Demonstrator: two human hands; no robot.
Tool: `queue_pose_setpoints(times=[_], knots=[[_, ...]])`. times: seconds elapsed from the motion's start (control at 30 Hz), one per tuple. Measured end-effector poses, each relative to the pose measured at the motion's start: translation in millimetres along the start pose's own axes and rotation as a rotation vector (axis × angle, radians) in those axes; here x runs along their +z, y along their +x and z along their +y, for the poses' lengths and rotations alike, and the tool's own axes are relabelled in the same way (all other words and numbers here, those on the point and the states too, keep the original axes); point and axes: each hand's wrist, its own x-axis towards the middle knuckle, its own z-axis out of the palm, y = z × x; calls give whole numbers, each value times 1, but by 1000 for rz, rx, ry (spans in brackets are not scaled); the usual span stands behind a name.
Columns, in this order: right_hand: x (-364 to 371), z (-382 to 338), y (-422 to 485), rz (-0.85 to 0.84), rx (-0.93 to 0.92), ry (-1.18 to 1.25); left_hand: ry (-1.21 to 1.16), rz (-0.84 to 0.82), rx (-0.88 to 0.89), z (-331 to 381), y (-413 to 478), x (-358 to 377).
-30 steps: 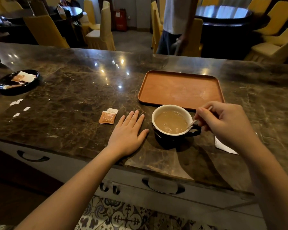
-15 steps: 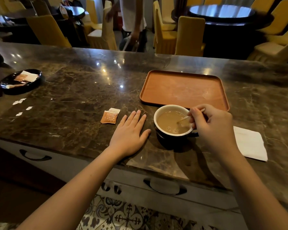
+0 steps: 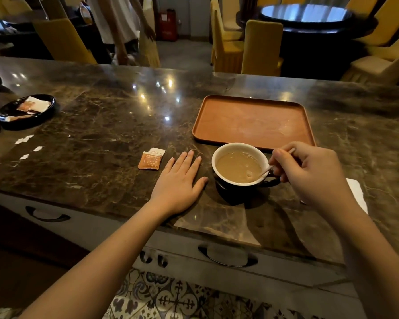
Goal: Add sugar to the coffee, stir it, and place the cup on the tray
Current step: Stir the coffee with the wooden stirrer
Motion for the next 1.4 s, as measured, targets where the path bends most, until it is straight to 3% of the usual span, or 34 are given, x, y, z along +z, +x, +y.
queue_pose_setpoints(times=[0.37, 0.57, 0.87, 1.4], knots=[[-2, 0, -2, 117, -118, -130, 4, -10, -1, -2, 1, 3], [-2, -1, 0, 66, -201, -163, 3, 10, 5, -2, 1, 3], [-9, 4, 0, 143, -270, -163, 7, 1, -2, -2, 2, 3], [-8, 6, 0, 160, -259, -157, 12, -7, -9, -2, 3, 4]])
